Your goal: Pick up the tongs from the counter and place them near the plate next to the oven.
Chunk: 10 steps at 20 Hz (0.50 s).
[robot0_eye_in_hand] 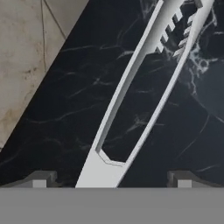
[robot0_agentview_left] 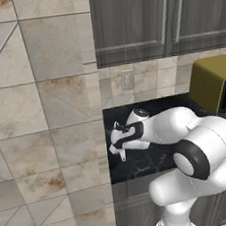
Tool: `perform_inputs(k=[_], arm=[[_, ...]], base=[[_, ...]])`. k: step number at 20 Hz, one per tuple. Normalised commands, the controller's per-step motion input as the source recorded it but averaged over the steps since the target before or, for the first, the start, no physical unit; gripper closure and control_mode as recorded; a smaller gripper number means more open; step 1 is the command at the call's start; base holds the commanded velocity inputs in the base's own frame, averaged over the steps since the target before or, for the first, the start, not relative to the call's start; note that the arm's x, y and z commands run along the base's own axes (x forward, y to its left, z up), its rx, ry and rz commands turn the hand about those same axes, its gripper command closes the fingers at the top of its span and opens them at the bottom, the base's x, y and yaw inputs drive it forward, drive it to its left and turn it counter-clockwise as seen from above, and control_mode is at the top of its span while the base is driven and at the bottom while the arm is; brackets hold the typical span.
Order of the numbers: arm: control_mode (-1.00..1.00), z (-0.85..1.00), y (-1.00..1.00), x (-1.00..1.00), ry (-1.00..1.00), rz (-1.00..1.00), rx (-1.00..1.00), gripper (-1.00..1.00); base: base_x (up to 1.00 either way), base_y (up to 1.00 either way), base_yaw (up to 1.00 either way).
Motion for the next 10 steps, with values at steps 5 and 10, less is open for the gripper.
perform_inputs(k=[5, 10], arm=[[-1.0, -0.32, 0.15, 0.25, 0.0, -0.01, -0.01, -1.0], [-1.0, -0.47, 0.0, 0.23, 0.0, -0.02, 0.0, -1.0]], base=[[0.0, 0.0, 0.0], [0.0, 0.0, 0.0]])
